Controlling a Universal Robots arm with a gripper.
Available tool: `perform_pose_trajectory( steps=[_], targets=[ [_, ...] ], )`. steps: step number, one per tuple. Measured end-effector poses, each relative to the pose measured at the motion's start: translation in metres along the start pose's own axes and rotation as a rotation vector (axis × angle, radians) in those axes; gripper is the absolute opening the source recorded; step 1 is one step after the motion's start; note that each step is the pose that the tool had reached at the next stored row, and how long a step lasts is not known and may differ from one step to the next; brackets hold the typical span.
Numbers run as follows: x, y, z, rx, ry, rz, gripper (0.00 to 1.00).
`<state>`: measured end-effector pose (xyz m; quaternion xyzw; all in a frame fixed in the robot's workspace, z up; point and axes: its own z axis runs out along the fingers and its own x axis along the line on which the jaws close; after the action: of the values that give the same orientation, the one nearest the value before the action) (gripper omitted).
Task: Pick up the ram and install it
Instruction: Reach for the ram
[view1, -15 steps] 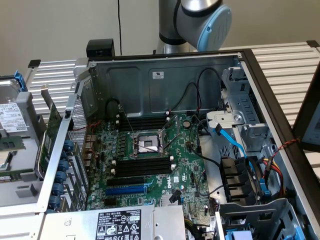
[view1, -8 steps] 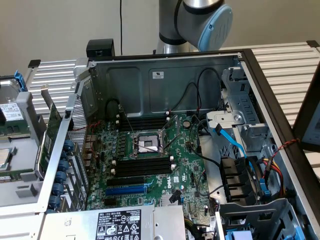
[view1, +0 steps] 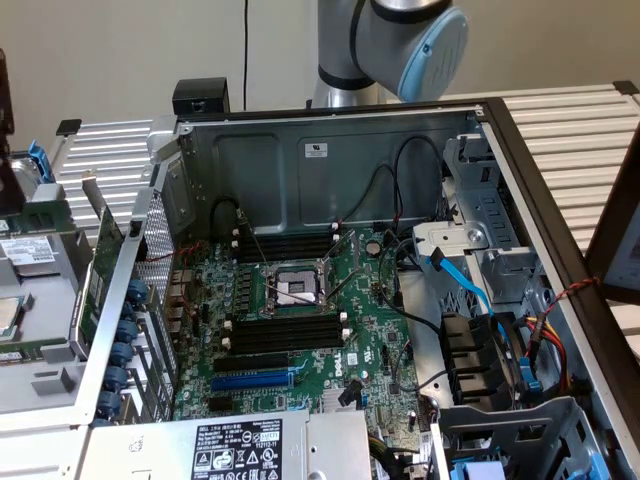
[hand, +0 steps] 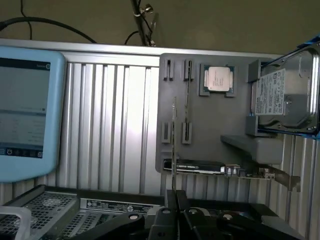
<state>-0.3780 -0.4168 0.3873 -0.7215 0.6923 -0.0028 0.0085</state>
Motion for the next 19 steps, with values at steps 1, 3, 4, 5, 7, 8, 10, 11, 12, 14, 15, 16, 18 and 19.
perform_pose_trajectory(
  steps=[1, 3, 4, 5, 7, 8, 10, 11, 12, 14, 15, 16, 18, 19],
  targets=[
    [0.0, -0.0045, -0.0023, 0.0001, -0.002, 0.0, 0.12],
    [0.001, -0.0135, -0.0063, -0.0001, -0.0062, 0.0, 0.12],
    [0.001, -0.018, -0.0082, 0.0, -0.0085, 0.0, 0.12],
    [0.001, -0.0224, -0.01, 0.0001, -0.0106, 0.0, 0.12],
    [0.001, -0.0316, -0.0139, 0.0002, -0.0146, 0.0, 0.12],
    [0.001, -0.0362, -0.016, 0.0002, -0.0164, 0.0, 0.12],
    [0.002, -0.0453, -0.0199, 0.0003, -0.0203, 0.0, 0.12],
    [0.002, -0.05, -0.0217, 0.0003, -0.0223, -0.001, 0.12],
    [0.002, -0.0544, -0.0228, 0.0003, -0.024, -0.001, 0.12],
    [0.002, -0.0634, -0.0238, 0.0002, -0.0273, -0.001, 0.12],
    [0.003, -0.0679, -0.0239, 0.0003, -0.0291, -0.002, 0.12],
    [0.003, -0.0725, -0.0238, 0.0004, -0.0308, -0.002, 0.12],
    [0.003, -0.0838, -0.0237, 0.0004, -0.0337, -0.003, 0.12],
    [0.003, -0.0883, -0.0236, 0.0005, -0.0346, -0.004, 0.12]
  ],
)
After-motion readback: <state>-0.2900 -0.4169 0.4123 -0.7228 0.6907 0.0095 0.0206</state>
